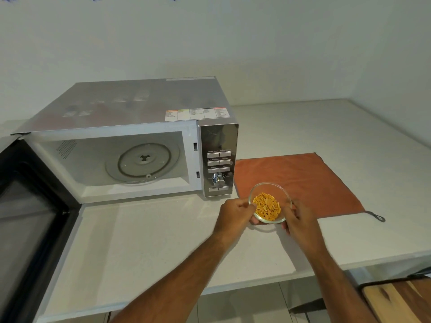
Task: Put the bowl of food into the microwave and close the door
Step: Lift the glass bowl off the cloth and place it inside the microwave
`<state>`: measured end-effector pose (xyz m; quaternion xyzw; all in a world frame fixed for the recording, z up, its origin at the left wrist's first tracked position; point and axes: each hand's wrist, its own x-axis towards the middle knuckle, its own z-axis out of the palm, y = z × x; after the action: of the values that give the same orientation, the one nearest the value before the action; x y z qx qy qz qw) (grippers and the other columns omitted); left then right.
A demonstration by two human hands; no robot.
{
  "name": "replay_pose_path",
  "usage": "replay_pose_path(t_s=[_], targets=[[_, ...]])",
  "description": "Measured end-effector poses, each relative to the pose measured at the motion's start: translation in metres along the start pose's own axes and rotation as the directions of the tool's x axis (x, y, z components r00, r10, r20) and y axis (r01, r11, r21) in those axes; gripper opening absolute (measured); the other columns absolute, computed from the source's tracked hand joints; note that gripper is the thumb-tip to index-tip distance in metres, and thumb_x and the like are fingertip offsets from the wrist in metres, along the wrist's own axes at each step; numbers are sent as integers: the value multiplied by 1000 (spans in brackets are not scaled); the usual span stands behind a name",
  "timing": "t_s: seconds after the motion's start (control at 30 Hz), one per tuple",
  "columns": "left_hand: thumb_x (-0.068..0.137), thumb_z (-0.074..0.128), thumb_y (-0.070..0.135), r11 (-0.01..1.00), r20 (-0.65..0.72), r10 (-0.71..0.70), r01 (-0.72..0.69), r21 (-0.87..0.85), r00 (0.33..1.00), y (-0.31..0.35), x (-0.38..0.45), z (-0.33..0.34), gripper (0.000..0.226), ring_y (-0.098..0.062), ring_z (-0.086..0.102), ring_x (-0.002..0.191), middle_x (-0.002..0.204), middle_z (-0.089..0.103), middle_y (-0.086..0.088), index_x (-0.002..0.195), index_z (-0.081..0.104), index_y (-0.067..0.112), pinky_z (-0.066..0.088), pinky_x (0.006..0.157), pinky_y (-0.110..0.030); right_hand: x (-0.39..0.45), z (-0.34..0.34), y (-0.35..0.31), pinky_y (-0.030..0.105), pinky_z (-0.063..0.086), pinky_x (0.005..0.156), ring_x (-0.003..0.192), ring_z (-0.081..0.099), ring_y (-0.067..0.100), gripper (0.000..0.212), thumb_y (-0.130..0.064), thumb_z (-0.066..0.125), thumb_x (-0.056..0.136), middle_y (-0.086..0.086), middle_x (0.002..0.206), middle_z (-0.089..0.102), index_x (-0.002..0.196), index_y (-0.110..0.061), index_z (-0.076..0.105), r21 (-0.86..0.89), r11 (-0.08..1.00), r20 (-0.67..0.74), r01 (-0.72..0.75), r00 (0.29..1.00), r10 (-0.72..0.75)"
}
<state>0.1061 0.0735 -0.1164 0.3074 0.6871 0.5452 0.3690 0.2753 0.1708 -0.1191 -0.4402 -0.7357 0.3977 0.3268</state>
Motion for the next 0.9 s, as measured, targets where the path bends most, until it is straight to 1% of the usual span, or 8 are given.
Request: replay_pose_path(t_s=[0.1,0.17,0.27,0.37,0.5,0.63,0.8,0.9], targets=[[87,72,44,999,-99,16,-11,50,995,-11,-14,-13,37,-19,80,74,78,82,-2,112,84,19,67,73,-39,-8,7,-7,33,45,49,45,58,9,23,-35,54,105,1,56,66,86,-29,66,2,1000,31,17,999,-17],[79,71,52,999,-123,0,4,32,992,-19,-20,-26,42,-19,79,72,77,82,-2,104,85,21,66,69,-42,-14,15,-16,33,46,46,45,60,10,16,-33,55,104,1,58,68,93,-32,67,5,1000,67,24,997,-24],[74,71,47,998,-162,-30,21,-59,986,-30,-29,-51,31,-15,72,64,70,79,-4,90,84,25,55,62,-39,-21,32,-30,32,49,43,46,64,16,12,-27,57,102,5,63,72,105,-35,66,13,999,155,30,987,-32],[72,70,40,997,-214,-44,28,-75,976,-36,-38,-75,24,-13,70,61,66,77,-3,84,83,23,54,59,-36,-28,52,-44,31,49,44,46,65,19,18,-20,57,101,7,63,72,109,-35,64,36,999,227,40,973,-47],[69,68,45,996,-321,-51,26,-80,946,-35,-50,-107,24,-8,65,52,58,72,1,79,80,26,49,48,-26,-35,80,-61,29,50,46,46,63,18,23,-17,57,101,9,62,72,115,-34,61,100,995,289,26,956,-54],[71,72,51,994,-389,-52,10,-109,920,-34,-58,-138,31,-13,63,50,56,70,-2,75,79,21,49,48,-29,-36,108,-78,29,50,49,46,63,19,24,-17,57,101,10,60,71,116,-34,60,162,987,343,-1,938,-55],[72,73,48,995,-467,-45,-3,-101,883,-31,-61,-175,28,-16,63,53,57,71,-6,74,78,20,52,55,-35,-33,142,-99,28,48,49,48,63,22,20,-19,57,101,12,63,72,119,-27,60,193,981,400,-21,915,-59],[70,71,42,998,-523,-35,-1,-69,852,-25,-62,-195,24,-16,61,50,55,69,-6,73,77,19,51,50,-34,-29,161,-115,27,48,49,49,62,19,16,-20,56,102,10,63,72,118,-26,59,205,979,435,-3,896,-88]])
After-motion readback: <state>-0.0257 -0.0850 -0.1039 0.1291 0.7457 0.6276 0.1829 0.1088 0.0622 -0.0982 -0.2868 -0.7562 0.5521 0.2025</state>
